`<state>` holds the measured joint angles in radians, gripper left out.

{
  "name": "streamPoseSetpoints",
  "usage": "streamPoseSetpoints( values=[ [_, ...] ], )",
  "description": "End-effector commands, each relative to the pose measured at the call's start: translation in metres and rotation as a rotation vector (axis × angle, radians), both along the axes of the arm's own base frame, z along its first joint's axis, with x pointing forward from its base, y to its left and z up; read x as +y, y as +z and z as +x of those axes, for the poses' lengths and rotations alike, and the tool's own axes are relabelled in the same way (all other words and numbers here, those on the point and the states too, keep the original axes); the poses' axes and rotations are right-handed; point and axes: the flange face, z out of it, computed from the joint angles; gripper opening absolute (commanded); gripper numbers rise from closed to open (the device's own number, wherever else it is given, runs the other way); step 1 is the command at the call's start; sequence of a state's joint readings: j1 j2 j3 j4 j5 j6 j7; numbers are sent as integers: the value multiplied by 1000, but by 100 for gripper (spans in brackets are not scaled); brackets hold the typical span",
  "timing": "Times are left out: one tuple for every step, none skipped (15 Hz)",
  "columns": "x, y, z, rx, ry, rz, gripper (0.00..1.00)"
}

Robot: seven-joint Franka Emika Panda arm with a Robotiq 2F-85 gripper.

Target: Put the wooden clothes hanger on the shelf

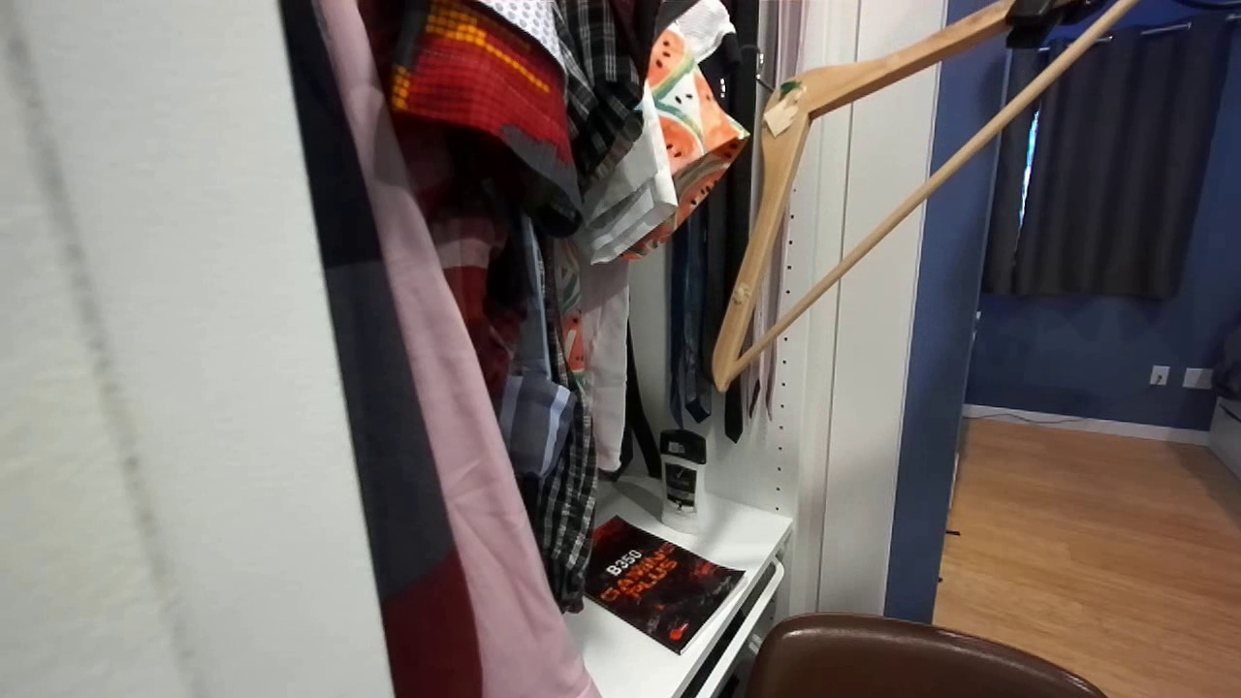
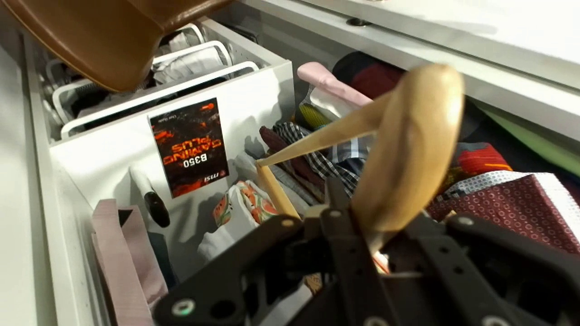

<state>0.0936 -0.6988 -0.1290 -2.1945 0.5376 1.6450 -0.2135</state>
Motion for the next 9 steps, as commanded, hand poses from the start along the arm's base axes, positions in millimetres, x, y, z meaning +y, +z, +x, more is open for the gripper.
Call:
streamPoseSetpoints(
  values=[
    [5,-22,-4,76,-74,47,4],
    [8,-28,-3,101,-98,48,4],
    [10,-34,-3,122,-115,51,4],
    [13,-38,-1,139,-129,63,4],
    [17,-42,1,152,-145,85,4],
    [20,-46,3,158,-159,106,4],
    [25,-50,7,161,-191,102,4],
    [18,-46,6,158,-129,73,16],
    [22,-49,7,160,-146,75,16]
  ],
)
